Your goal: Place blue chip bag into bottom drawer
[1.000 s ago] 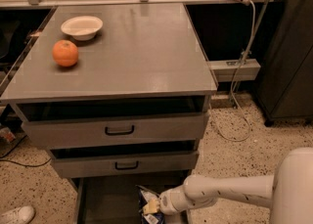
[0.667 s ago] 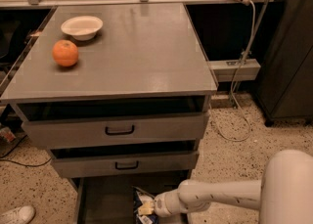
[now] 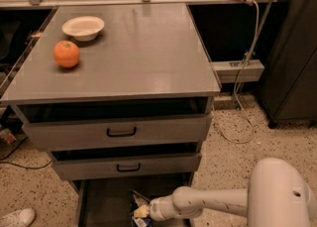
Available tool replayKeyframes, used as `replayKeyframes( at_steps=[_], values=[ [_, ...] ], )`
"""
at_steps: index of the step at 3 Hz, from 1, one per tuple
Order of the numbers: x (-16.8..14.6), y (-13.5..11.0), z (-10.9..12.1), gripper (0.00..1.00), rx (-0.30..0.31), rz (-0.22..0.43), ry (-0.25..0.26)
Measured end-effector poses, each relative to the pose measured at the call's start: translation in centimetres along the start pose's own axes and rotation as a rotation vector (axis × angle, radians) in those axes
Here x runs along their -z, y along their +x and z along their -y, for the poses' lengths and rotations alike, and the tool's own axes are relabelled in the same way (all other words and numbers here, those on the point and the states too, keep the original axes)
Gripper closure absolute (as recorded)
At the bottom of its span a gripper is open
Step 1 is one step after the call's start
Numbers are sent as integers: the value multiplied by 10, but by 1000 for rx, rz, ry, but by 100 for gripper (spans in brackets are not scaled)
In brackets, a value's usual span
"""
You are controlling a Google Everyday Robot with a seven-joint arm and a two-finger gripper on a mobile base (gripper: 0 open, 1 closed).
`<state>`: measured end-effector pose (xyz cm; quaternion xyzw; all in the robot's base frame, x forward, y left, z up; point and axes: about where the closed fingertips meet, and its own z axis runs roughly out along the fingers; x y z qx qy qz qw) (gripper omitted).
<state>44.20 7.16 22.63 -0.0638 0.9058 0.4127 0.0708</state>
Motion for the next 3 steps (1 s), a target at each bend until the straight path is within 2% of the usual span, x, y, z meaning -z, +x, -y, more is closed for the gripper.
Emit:
replayKeyframes(
  at_steps=[2,3],
  values=[
    [-33,-15,9,100,9,2,-33],
    [-54,-25,18,100,11,-2,-72]
  ],
)
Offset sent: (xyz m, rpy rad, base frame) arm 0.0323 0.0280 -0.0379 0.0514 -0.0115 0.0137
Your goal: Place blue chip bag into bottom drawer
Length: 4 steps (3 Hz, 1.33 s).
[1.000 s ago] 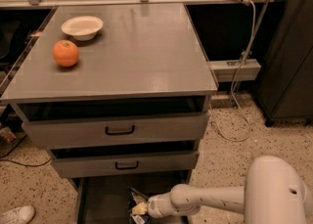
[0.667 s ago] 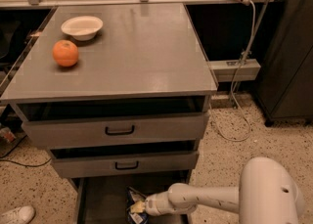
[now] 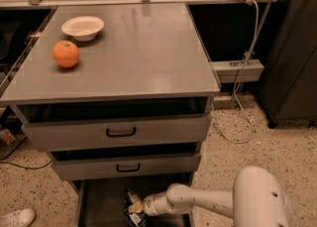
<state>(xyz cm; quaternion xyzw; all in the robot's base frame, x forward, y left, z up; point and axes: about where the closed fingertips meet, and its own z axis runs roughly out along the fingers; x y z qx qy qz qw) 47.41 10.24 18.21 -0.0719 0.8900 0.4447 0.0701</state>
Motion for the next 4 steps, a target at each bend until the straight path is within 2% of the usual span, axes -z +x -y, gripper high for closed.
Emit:
replayKeyframes(
  at_steps=[1,2,4],
  values=[
    [-5,-1,5,100,-11,1,1],
    [-5,-1,5,81,-11,1,1],
    [-5,-1,5,34,-11,1,1]
  ],
)
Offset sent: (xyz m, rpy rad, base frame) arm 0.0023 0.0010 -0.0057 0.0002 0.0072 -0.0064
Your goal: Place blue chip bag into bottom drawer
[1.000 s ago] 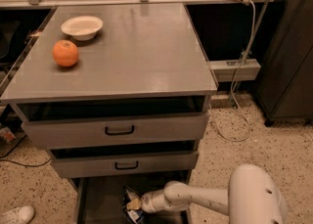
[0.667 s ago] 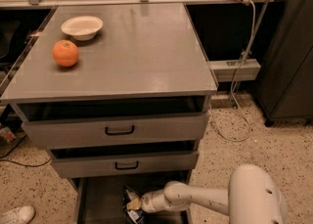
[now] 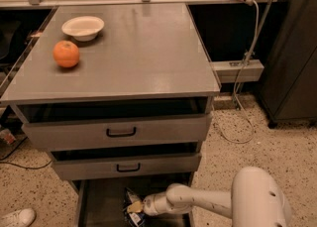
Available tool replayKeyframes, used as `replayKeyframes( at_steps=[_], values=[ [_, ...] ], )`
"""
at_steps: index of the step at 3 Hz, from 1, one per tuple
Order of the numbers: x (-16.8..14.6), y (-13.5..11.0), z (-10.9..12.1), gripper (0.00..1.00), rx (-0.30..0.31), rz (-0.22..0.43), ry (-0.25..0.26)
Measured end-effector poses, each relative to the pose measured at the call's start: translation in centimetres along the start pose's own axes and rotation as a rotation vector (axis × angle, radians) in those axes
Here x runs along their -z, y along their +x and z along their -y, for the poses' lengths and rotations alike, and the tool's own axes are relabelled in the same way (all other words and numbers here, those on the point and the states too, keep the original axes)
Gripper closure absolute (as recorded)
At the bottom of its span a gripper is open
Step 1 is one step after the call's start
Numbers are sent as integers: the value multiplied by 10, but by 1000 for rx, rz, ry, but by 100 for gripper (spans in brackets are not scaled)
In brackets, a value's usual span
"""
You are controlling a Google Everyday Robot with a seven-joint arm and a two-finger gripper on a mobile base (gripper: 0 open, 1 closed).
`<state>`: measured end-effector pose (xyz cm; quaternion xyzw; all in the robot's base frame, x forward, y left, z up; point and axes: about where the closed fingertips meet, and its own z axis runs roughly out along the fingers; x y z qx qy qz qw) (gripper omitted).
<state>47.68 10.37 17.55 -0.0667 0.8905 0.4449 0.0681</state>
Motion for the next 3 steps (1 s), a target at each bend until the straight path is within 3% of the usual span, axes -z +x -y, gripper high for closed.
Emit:
replayKeyframes(
  at_steps=[1,2,3],
  values=[
    [0,0,0,11,0,0,0],
    [0,0,0,0,0,0,0],
    [0,0,0,0,0,0,0]
  ],
)
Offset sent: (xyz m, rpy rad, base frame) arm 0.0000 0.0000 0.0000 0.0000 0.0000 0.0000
